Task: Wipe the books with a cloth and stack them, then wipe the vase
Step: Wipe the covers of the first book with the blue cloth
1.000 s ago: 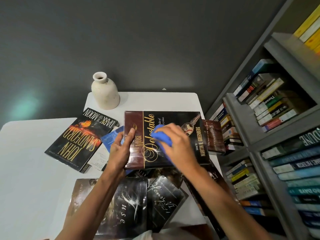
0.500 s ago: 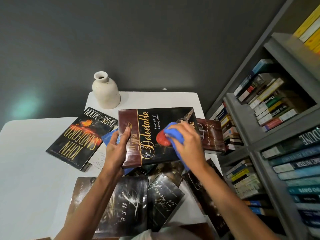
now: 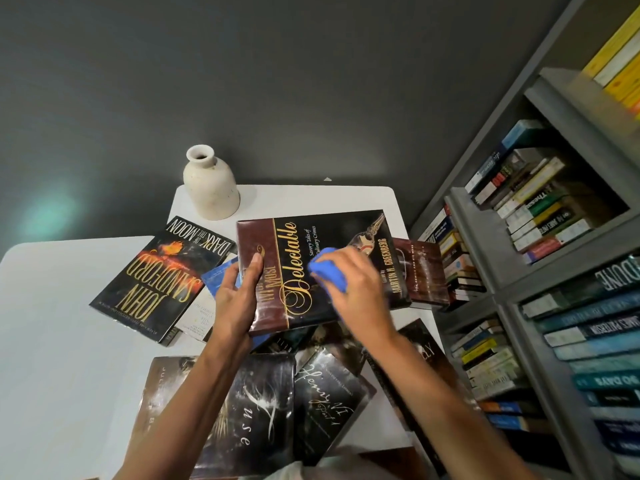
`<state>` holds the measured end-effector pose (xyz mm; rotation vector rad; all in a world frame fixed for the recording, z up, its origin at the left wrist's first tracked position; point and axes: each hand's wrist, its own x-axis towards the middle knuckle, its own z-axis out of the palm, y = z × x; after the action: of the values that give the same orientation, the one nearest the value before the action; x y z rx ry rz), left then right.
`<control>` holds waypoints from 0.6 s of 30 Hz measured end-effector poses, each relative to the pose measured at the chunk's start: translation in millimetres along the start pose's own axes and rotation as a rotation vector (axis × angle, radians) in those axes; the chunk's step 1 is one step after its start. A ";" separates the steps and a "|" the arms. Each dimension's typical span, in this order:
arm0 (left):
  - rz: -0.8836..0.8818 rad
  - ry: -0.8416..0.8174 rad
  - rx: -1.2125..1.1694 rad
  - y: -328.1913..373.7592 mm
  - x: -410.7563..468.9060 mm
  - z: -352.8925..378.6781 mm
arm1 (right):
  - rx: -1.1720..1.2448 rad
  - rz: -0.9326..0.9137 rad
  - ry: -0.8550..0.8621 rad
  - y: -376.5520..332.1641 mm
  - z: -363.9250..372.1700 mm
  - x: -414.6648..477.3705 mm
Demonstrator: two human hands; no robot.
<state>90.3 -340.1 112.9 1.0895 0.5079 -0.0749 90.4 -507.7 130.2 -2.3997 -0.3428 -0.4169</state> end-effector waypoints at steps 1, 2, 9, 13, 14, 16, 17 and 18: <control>0.007 -0.012 0.009 -0.4 1.7 1.0 | 0.012 -0.058 -0.038 -15.4 9.7 -2.7; 0.018 -0.018 0.037 0.7 1.2 3.2 | 0.040 -0.129 -0.090 -29.9 17.9 -7.8; -0.019 0.037 -0.010 5.9 0.4 -0.9 | 0.052 -0.061 -0.007 11.1 -10.7 4.9; 0.002 0.040 0.010 9.6 2.5 1.2 | 0.038 -0.122 -0.041 -17.0 10.9 1.7; 0.018 0.037 0.035 11.0 1.2 3.9 | 0.066 -0.191 -0.086 -30.8 19.2 -3.5; 0.024 0.023 0.082 13.0 -2.1 6.3 | 0.110 -0.277 -0.136 -42.2 25.0 -11.4; 0.035 0.003 0.076 12.9 -3.0 6.0 | 0.117 -0.273 -0.132 -37.3 20.6 -10.1; 0.049 -0.012 0.051 14.1 -4.9 5.7 | 0.098 -0.245 -0.107 -26.5 13.5 -7.0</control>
<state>92.4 -339.3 128.7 1.1501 0.4700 -0.0517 77.5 -480.0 132.9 -2.2959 -0.6941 -0.3721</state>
